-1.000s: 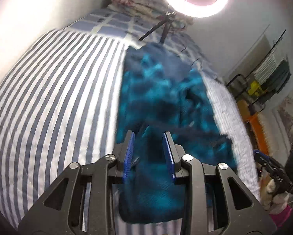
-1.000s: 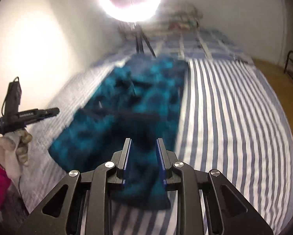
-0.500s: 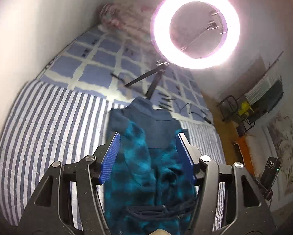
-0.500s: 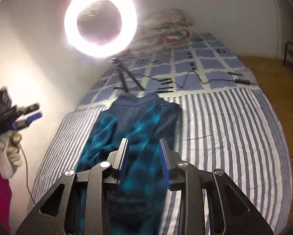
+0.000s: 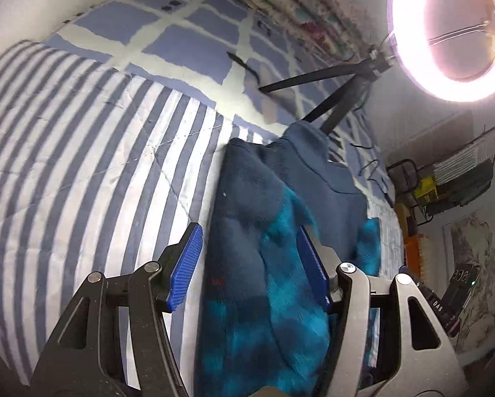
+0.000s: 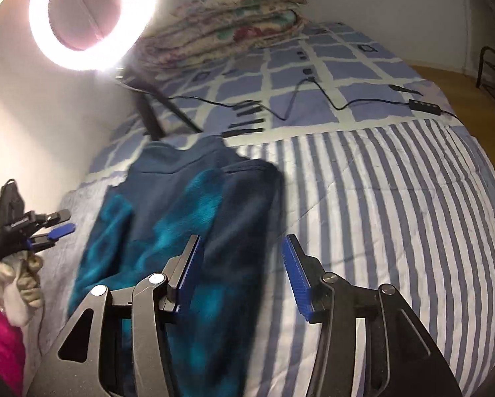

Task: Fold large clothes
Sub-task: 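Grasp the folded shirt near the yoke with both tools and lift it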

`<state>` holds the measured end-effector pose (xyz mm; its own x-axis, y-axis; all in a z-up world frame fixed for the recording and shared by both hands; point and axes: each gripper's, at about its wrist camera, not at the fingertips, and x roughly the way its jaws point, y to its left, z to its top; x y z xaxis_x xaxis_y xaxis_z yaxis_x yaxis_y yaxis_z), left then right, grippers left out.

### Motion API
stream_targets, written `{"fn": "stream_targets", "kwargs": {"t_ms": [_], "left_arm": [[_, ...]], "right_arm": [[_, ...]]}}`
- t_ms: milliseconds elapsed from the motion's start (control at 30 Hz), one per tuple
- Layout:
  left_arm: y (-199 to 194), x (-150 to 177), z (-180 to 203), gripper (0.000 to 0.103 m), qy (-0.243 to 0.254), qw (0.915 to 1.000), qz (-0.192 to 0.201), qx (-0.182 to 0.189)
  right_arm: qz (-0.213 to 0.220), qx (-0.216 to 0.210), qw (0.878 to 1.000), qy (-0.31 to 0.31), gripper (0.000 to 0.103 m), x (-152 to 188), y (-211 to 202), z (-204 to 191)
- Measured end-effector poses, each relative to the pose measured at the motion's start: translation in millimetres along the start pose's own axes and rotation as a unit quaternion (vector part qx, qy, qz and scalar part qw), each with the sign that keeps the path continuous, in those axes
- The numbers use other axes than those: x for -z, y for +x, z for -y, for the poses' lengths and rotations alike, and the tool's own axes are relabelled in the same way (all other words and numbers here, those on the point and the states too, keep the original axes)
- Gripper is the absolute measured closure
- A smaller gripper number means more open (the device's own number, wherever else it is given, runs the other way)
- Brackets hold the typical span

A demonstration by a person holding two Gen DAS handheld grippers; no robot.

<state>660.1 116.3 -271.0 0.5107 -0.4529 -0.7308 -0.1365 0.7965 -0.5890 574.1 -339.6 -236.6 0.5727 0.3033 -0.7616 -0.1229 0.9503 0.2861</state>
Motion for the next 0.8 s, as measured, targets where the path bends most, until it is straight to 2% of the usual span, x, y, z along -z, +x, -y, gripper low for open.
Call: {"fn": "stream_targets", "kwargs": {"t_ms": [100,167,300,467,533,567,600,633,667,733,800], "left_arm": [[21,-5,-3,0.043,0.003,1.0000,-0.006,-0.007],[35,-9,-8,0.043,-0.007,0.9999,-0.015,0.002],[50,-13,-13,0.043,-0.017,0.9997,-0.012,0.011],[60,-17,4,0.043,0.034,0.9992,0.002,-0.020],[67,-16,14,0.059,0.064,0.9968,0.005,-0.047],[70,-14,17,0.061,0.074,0.9956,0.006,-0.057],[71,-13,19,0.068,0.080,0.9948,0.010,-0.062],[73,-11,21,0.079,0.084,0.9942,0.012,-0.066],[76,-10,23,0.083,0.087,0.9938,0.012,-0.068],[76,-7,24,0.095,0.091,0.9934,0.018,-0.068],[73,-4,28,0.097,0.096,0.9924,0.024,-0.073]], "right_arm": [[0.004,-0.002,1.000,0.023,0.055,-9,16,8],[0.006,-0.006,1.000,0.025,0.055,-15,25,7],[-0.022,0.006,0.999,0.024,0.055,-17,60,9],[-0.023,0.025,0.999,0.015,0.055,-16,87,1],[-0.019,0.030,0.999,-0.003,0.055,-16,94,-9],[-0.020,0.039,0.999,-0.019,0.055,-16,98,-16],[-0.020,0.047,0.998,-0.031,0.055,-15,99,-20],[-0.020,0.056,0.997,-0.042,0.056,-14,100,-23],[-0.017,0.058,0.997,-0.045,0.059,-13,100,-23],[-0.014,0.056,0.997,-0.043,0.080,-13,99,-23],[-0.010,0.064,0.997,-0.049,0.091,-14,94,-26]]}}
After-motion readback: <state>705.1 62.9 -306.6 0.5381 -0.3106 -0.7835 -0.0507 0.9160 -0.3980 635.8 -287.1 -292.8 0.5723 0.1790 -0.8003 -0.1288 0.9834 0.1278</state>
